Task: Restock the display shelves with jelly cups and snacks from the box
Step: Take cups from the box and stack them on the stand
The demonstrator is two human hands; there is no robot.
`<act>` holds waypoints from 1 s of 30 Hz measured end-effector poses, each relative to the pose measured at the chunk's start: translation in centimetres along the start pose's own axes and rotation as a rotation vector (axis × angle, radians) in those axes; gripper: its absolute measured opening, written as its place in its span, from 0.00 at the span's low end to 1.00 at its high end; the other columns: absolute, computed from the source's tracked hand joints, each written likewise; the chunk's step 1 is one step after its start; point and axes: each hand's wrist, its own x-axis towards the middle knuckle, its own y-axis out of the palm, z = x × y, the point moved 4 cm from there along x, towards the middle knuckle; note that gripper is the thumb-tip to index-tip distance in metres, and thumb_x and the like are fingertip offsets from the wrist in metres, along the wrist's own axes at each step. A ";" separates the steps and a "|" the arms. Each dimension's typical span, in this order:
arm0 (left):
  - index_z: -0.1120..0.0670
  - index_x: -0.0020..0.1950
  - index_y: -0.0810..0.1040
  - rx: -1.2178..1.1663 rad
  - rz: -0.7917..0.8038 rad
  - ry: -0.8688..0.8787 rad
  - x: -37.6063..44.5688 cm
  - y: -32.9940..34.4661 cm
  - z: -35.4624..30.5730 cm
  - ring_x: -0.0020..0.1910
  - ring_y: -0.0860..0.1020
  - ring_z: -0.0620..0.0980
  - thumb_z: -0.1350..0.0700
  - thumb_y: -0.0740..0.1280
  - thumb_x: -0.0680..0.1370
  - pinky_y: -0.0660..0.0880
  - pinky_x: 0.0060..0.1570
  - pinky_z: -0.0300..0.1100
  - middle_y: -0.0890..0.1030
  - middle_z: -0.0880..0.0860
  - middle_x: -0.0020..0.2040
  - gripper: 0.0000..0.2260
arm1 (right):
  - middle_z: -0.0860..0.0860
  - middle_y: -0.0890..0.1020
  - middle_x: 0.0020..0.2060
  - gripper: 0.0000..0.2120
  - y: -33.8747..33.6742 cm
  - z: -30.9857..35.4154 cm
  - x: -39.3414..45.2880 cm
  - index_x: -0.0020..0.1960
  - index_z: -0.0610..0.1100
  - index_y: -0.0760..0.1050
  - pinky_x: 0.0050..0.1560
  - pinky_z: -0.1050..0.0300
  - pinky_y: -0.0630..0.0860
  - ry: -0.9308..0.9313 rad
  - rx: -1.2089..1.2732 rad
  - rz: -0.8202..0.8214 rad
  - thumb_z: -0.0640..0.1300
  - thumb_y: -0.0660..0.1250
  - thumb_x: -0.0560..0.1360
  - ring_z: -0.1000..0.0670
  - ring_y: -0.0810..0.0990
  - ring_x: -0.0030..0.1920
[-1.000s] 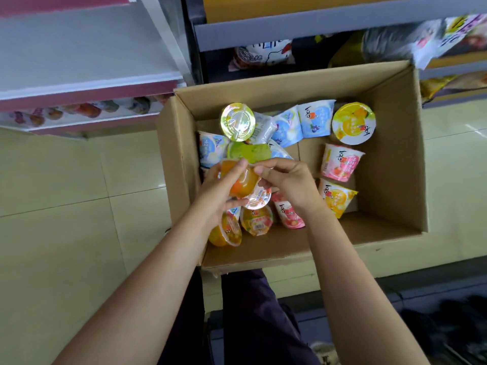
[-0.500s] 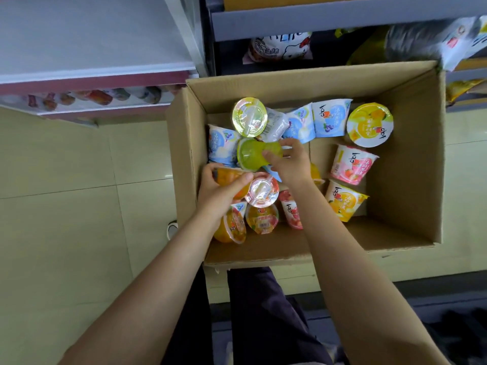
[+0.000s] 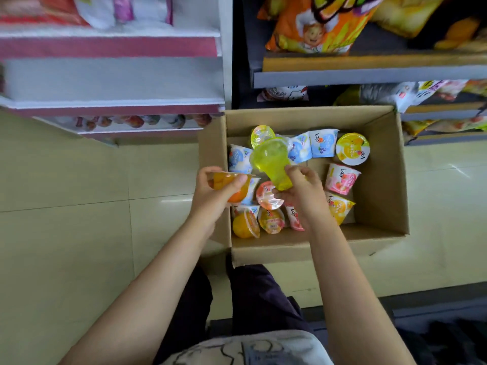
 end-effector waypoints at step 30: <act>0.39 0.54 0.77 -0.204 -0.164 0.606 -13.9 -36.1 -37.2 0.54 0.81 0.52 0.59 0.70 0.78 0.79 0.52 0.50 0.81 0.50 0.58 0.14 | 0.66 0.75 0.56 0.34 39.0 25.2 -28.6 0.66 0.53 0.68 0.50 0.59 0.77 -1.111 -0.252 0.443 0.37 0.80 0.67 0.58 0.78 0.53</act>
